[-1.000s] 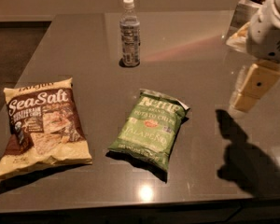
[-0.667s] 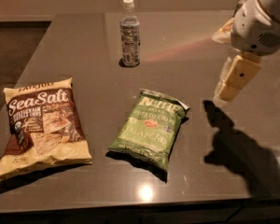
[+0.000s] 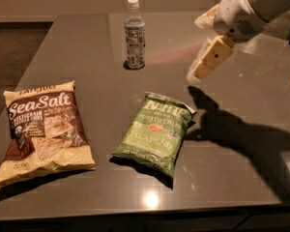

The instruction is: Knock blue plastic bottle over

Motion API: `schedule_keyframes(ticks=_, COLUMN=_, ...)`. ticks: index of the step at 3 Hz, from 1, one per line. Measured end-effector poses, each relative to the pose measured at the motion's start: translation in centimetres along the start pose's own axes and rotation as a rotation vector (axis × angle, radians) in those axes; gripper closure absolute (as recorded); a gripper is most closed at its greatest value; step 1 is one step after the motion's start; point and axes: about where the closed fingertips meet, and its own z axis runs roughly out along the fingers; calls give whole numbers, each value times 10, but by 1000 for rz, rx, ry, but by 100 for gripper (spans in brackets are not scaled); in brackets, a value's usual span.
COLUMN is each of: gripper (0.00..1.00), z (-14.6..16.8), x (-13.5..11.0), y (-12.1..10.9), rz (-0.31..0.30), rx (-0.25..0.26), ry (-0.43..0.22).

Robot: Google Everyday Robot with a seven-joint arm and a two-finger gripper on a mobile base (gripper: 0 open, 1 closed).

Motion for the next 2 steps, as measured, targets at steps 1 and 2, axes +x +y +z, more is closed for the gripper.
schedule_keyframes(ticks=1, gripper=0, z=32, x=-26, y=-51, rz=119, rx=65, ry=-112)
schedule_keyframes(ticks=2, gripper=0, z=56, x=-37, y=-84, rz=206, rx=106, ry=-126)
